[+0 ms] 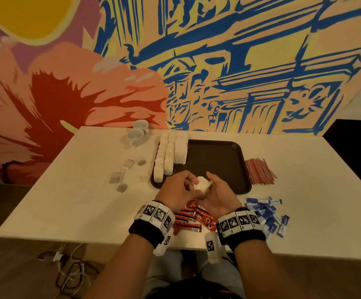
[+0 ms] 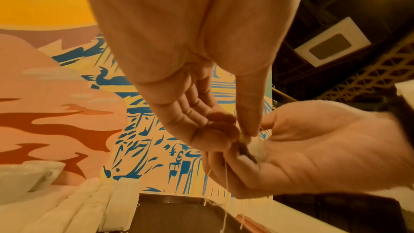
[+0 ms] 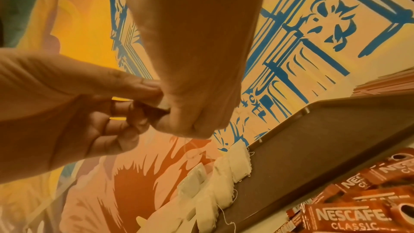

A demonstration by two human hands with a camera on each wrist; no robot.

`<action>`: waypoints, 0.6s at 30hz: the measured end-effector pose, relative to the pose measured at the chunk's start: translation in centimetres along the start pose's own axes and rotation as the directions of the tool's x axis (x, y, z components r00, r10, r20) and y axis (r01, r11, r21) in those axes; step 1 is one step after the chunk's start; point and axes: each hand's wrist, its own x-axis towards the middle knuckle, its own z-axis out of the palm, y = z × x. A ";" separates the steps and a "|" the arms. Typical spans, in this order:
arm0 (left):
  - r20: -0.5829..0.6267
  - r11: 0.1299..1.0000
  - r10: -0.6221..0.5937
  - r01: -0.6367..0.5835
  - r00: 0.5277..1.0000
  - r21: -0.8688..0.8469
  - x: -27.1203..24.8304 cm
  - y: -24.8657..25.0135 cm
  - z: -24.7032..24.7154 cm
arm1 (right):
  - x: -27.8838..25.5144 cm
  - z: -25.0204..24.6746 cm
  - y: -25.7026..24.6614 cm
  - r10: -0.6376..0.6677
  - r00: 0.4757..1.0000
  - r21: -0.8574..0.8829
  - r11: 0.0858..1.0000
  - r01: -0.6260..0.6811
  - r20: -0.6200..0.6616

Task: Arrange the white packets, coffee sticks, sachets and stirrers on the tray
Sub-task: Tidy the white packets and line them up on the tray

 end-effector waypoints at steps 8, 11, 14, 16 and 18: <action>-0.040 0.979 0.043 -0.050 0.998 -0.198 0.1 -0.1 -1.5 | 0.1 0.4 0.0 -0.020 0.999 -0.033 0.999 0.021 0.039; -0.022 0.981 0.059 -0.062 0.998 -0.185 0.1 -0.1 -1.4 | 1.4 0.1 0.0 0.005 0.999 -0.054 0.999 -0.002 0.044; -0.007 0.992 0.035 -0.036 0.999 -0.117 0.2 -0.2 -1.2 | 2.4 -0.5 -0.1 0.055 0.995 -0.045 0.998 -0.052 0.080; 0.001 0.999 0.028 -0.027 1.000 -0.037 0.2 0.0 -1.2 | 2.4 -0.4 -0.4 0.044 0.997 -0.032 0.999 -0.042 0.056; -0.008 1.000 0.019 -0.019 1.000 0.021 0.3 0.2 -1.1 | 2.6 -0.4 -0.8 0.021 0.999 -0.031 0.999 -0.020 0.047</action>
